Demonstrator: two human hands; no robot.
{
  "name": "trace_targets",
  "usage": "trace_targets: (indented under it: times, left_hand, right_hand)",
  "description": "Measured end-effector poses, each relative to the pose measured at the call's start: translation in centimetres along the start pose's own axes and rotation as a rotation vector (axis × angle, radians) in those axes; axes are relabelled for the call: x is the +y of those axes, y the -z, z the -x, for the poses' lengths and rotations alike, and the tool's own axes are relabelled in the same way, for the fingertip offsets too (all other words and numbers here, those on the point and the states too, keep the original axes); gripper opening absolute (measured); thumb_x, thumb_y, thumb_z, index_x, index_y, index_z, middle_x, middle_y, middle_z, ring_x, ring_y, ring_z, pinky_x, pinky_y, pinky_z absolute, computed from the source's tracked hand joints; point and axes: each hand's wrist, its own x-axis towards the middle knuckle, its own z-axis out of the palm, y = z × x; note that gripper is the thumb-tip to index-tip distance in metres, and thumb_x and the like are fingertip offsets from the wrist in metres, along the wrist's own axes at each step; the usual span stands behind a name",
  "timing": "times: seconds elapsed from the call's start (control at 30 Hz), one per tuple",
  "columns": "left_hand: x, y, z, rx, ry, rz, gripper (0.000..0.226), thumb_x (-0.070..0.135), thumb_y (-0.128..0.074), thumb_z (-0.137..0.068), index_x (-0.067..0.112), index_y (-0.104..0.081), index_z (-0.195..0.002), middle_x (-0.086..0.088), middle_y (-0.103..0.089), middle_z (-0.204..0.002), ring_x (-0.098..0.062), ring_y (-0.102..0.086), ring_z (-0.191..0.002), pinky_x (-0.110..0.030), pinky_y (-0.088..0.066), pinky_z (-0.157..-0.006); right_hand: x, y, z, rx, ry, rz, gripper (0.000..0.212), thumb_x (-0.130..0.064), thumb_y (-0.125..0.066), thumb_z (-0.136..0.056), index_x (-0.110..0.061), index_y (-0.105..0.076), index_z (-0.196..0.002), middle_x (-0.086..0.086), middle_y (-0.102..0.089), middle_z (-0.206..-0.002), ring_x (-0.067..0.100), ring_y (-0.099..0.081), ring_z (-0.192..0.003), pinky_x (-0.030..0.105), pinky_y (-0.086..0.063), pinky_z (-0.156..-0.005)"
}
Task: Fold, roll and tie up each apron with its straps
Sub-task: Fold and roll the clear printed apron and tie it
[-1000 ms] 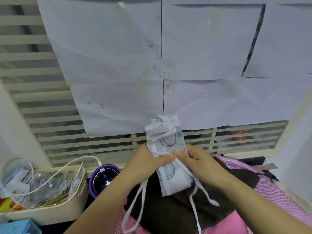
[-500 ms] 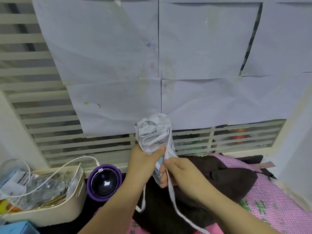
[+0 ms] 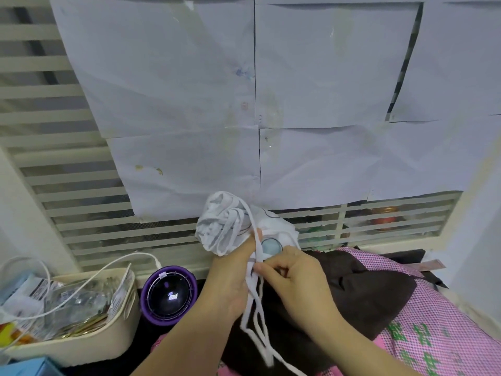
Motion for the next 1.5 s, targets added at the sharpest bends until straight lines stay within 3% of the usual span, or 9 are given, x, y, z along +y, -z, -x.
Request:
trace_targets:
  times: [0.2, 0.3, 0.57, 0.7, 0.97, 1.03, 1.13, 1.27, 1.5]
  left_hand:
    - [0.0, 0.1, 0.2, -0.054, 0.009, -0.145, 0.034, 0.031, -0.066, -0.087, 0.004, -0.069, -0.107, -0.019, -0.071, -0.102, -0.028, -0.07, -0.092, -0.039, -0.055, -0.085]
    - [0.2, 0.3, 0.3, -0.116, 0.028, -0.166, 0.034, 0.036, -0.064, -0.087, 0.009, -0.07, -0.106, -0.01, -0.074, -0.094, -0.018, -0.072, -0.079, -0.029, -0.058, -0.066]
    - [0.7, 0.5, 0.1, -0.146, 0.011, -0.213, 0.028, 0.03, -0.061, -0.091, 0.009, -0.069, -0.108, -0.006, -0.075, -0.088, -0.012, -0.072, -0.071, -0.021, -0.054, -0.055]
    - [1.0, 0.8, -0.4, -0.151, 0.009, -0.29, 0.032, 0.039, -0.061, -0.09, 0.016, -0.068, -0.112, -0.003, -0.075, -0.095, -0.012, -0.072, -0.079, -0.023, -0.056, -0.061]
    - [1.2, 0.4, -1.1, -0.042, -0.322, -0.724, 0.024, 0.043, -0.051, -0.095, 0.029, -0.061, -0.112, 0.007, -0.068, -0.099, -0.013, -0.065, -0.089, -0.035, -0.054, -0.082]
    - [1.4, 0.4, -1.2, -0.044, -0.357, -0.766, 0.023, 0.043, -0.05, -0.095, 0.026, -0.06, -0.108, 0.002, -0.063, -0.083, -0.007, -0.062, -0.074, -0.028, -0.052, -0.07]
    - [1.1, 0.7, -1.8, -0.057, -0.275, -0.747, 0.03, 0.043, -0.05, -0.095, 0.016, -0.064, -0.097, 0.005, -0.055, -0.059, -0.003, -0.051, -0.052, -0.021, -0.04, -0.057]
    - [1.4, 0.0, -1.5, -0.07, -0.027, -0.43, 0.025, 0.032, -0.054, -0.096, 0.011, -0.06, -0.083, -0.002, -0.056, -0.061, -0.009, -0.049, -0.049, -0.026, -0.046, -0.059]
    - [1.0, 0.8, -1.2, -0.063, -0.08, -0.479, 0.018, 0.032, -0.054, -0.096, 0.017, -0.059, -0.088, -0.001, -0.066, -0.077, -0.013, -0.065, -0.066, -0.03, -0.056, -0.065]
  right_hand:
    - [1.0, -0.5, 0.3, 0.104, 0.026, 0.019, 0.019, -0.038, -0.078, -0.073, -0.03, -0.067, -0.06, -0.01, -0.044, -0.057, 0.014, -0.048, -0.066, 0.037, -0.042, -0.071]
    - [1.1, -0.3, 0.2, 0.14, 0.069, 0.088, 0.021, -0.046, -0.073, -0.071, -0.029, -0.066, -0.061, -0.012, -0.043, -0.057, 0.013, -0.048, -0.064, 0.034, -0.04, -0.072]
    - [1.7, -0.1, -0.3, 0.103, 0.127, 0.052, 0.01, -0.042, -0.07, -0.072, -0.032, -0.066, -0.071, -0.012, -0.047, -0.059, 0.008, -0.048, -0.06, 0.037, -0.044, -0.067]
    - [1.6, 0.2, -0.5, 0.125, 0.188, 0.202, 0.008, -0.039, -0.069, -0.073, -0.035, -0.065, -0.068, -0.013, -0.045, -0.06, 0.003, -0.046, -0.06, 0.024, -0.033, -0.069]
    - [1.8, -0.2, -1.0, 0.17, 0.226, 0.236, 0.012, -0.035, -0.071, -0.072, -0.034, -0.062, -0.064, -0.012, -0.043, -0.058, 0.005, -0.044, -0.058, 0.021, -0.03, -0.067]
    - [2.0, -0.3, -1.2, 0.17, 0.243, 0.236, 0.015, -0.032, -0.074, -0.071, -0.032, -0.062, -0.063, -0.01, -0.045, -0.058, 0.005, -0.044, -0.057, 0.022, -0.03, -0.067]
    - [2.3, -0.4, -1.5, 0.175, 0.256, 0.283, 0.021, -0.031, -0.08, -0.07, -0.03, -0.061, -0.061, -0.01, -0.045, -0.056, 0.007, -0.045, -0.055, 0.022, -0.031, -0.067]
    - [2.3, -0.6, -1.4, 0.236, 0.303, 0.291, 0.016, -0.038, -0.068, -0.075, -0.031, -0.06, -0.062, -0.017, -0.037, -0.059, 0.004, -0.041, -0.058, 0.025, -0.026, -0.067]
    - [2.1, -1.0, -1.2, 0.257, 0.293, 0.248, 0.017, -0.042, -0.067, -0.074, -0.031, -0.059, -0.065, -0.02, -0.037, -0.062, 0.003, -0.04, -0.064, 0.023, -0.027, -0.069]
